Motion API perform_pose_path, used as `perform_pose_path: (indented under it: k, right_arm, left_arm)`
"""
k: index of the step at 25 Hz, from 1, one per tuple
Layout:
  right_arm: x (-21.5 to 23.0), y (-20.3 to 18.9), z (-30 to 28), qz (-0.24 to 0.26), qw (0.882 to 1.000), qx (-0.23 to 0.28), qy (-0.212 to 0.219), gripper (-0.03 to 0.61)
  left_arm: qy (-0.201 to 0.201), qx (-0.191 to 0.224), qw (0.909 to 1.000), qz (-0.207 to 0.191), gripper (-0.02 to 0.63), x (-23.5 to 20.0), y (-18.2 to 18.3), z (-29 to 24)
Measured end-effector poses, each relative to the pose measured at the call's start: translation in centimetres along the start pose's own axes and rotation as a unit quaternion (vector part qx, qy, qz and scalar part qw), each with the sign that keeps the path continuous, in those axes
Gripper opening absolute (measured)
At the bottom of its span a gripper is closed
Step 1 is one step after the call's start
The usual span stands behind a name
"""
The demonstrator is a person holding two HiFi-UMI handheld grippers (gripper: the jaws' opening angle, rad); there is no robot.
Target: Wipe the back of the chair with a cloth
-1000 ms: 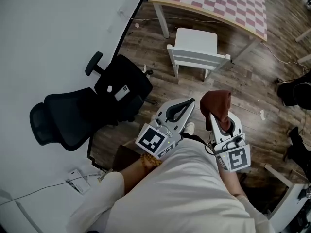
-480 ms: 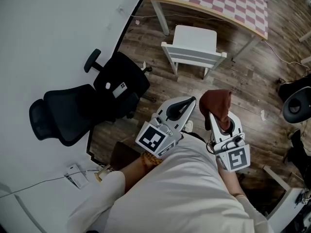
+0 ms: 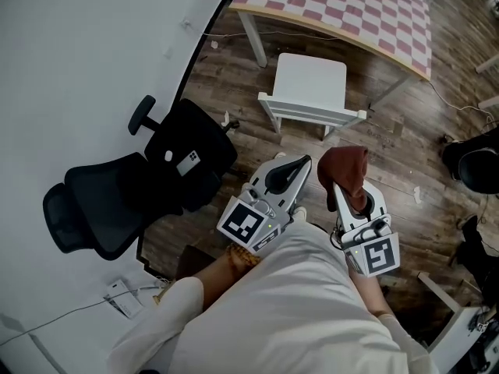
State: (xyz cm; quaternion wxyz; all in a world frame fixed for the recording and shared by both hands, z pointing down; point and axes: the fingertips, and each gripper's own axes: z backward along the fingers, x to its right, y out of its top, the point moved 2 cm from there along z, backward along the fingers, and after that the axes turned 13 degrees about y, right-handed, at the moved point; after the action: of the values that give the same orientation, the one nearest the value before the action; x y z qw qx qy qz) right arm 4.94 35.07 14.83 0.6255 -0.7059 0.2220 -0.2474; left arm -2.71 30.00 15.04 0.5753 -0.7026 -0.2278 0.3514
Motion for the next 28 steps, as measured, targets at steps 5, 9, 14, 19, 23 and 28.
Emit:
perform_pose_path:
  k: [5,9,14,19,23,28]
  right_arm:
    - [3.5,0.4,-5.8,0.001,1.000,-0.025,-0.007,0.084]
    - [6.1,1.4,-10.5,0.002,0.999,-0.032,-0.010,0.084]
    - [9.2,1.9,-15.3,-0.004,0.999,-0.041,-0.022,0.084]
    - [10.8,1.8,-18.6,-0.013,0.999,-0.042,-0.027,0.084]
    - [12.0,1.3,-19.7,-0.018,0.998,-0.055,-0.024,0.084]
    - [13.7,0.9,-20.7,-0.027,0.998,-0.060,-0.011,0.084]
  left_arm:
    - [-0.007,0.001,1.0000,0.004,0.011,-5.4,1.9,-3.5]
    - [-0.012,0.000,0.9999,0.004,0.011,-10.0,3.4,-6.4]
    - [-0.017,-0.005,0.9998,0.004,0.011,-15.0,5.0,-9.6]
    - [-0.023,-0.015,0.9996,-0.002,0.011,-18.5,5.1,-11.5]
    - [-0.019,-0.018,0.9997,-0.003,0.011,-20.1,5.2,-12.7]
    - [-0.008,-0.036,0.9993,-0.006,0.011,-21.2,4.6,-13.9]
